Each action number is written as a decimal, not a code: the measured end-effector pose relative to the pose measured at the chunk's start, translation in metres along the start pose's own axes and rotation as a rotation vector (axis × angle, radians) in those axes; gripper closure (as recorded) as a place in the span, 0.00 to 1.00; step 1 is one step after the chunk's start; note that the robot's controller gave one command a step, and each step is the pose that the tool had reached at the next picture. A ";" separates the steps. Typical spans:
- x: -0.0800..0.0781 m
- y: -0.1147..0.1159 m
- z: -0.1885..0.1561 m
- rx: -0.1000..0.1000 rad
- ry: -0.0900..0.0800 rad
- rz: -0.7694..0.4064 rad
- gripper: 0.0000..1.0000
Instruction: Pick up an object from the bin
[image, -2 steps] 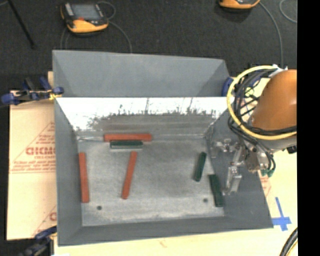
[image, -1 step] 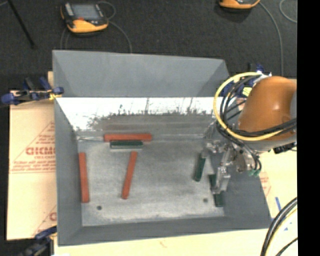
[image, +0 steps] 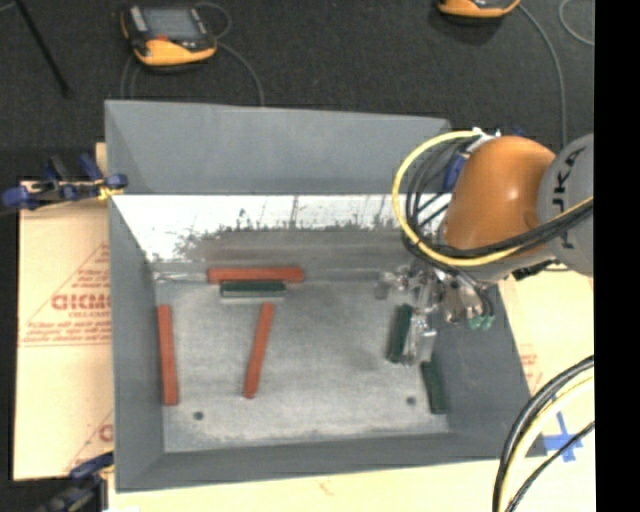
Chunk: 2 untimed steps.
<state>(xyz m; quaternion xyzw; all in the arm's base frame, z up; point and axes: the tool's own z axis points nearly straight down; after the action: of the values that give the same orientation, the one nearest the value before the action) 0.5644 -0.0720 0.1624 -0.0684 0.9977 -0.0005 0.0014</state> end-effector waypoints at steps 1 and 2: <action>-0.015 -0.016 0.031 -0.001 -0.011 0.050 0.00; -0.004 -0.033 0.069 0.000 0.000 0.021 0.00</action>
Offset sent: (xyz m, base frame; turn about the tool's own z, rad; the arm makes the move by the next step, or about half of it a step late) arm -0.0009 -0.0436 -0.0924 -0.0844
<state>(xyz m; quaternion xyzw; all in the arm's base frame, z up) 0.5728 -0.1037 0.0930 -0.0580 0.9983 -0.0006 0.0012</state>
